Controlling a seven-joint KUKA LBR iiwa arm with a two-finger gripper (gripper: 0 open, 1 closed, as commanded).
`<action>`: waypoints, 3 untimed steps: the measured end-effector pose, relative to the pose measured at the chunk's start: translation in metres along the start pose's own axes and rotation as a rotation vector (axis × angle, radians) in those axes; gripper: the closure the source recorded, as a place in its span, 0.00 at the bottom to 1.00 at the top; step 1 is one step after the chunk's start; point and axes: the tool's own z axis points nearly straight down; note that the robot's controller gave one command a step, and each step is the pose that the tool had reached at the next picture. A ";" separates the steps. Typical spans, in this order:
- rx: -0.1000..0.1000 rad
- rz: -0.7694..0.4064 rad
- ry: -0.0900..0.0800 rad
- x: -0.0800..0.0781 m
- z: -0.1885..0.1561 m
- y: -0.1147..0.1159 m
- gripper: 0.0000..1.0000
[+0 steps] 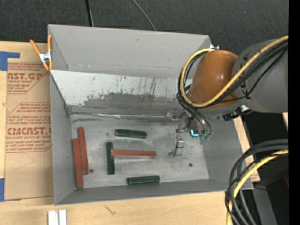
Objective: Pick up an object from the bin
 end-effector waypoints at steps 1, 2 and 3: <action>0.000 0.000 -0.002 0.000 -0.002 0.000 0.00; 0.001 -0.048 -0.013 0.011 0.023 -0.004 0.00; -0.001 -0.073 -0.009 -0.001 0.058 0.091 1.00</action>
Offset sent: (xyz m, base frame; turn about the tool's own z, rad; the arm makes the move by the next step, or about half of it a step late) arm -0.0289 -0.0097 -0.0556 -0.0956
